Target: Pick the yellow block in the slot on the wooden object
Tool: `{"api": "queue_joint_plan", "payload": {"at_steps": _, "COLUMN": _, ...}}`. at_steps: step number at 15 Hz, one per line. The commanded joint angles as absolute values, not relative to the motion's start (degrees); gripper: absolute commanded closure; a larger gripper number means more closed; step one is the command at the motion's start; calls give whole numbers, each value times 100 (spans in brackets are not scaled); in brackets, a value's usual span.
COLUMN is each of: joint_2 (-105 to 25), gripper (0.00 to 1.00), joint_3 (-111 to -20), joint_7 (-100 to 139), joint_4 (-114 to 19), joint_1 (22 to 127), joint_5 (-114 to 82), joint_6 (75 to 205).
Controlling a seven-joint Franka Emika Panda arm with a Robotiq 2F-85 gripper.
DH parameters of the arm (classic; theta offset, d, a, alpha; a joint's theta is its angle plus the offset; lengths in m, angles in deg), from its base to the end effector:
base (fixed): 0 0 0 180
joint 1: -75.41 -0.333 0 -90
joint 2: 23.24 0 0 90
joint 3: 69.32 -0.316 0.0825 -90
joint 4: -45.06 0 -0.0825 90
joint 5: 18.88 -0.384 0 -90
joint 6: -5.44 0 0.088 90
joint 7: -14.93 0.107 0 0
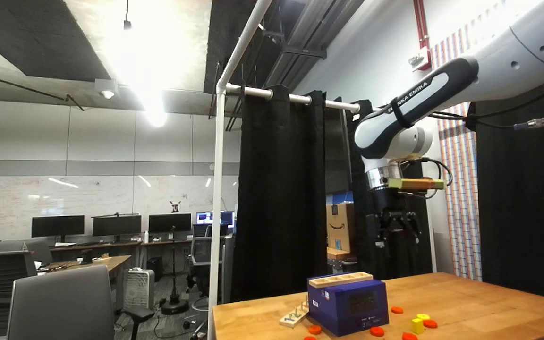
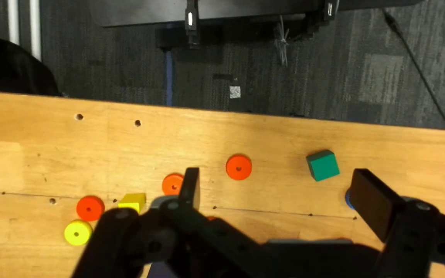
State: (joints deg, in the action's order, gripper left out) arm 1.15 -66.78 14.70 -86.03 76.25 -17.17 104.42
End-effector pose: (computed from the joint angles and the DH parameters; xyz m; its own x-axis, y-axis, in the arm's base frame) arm 0.4081 -0.0284 0.5055 0.9899 -0.0434 -0.1347 -0.0425 -0.9991 0.0097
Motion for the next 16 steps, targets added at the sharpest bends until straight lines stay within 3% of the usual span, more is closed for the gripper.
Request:
{"api": "queue_joint_plan", "payload": {"at_steps": 1, "joint_2": 57, "gripper": 0, "joint_3": -6516, "joint_7": 1393, "joint_4": -8707, "joint_1": 7763, "joint_5": -1847, "joint_6": 11034}}
{"api": "queue_joint_plan", "payload": {"at_steps": 16, "joint_2": -1882, "gripper": 0, "joint_3": -6150, "joint_7": 1111, "joint_4": -8857, "joint_1": 8359, "joint_5": -839, "joint_6": 13515}}
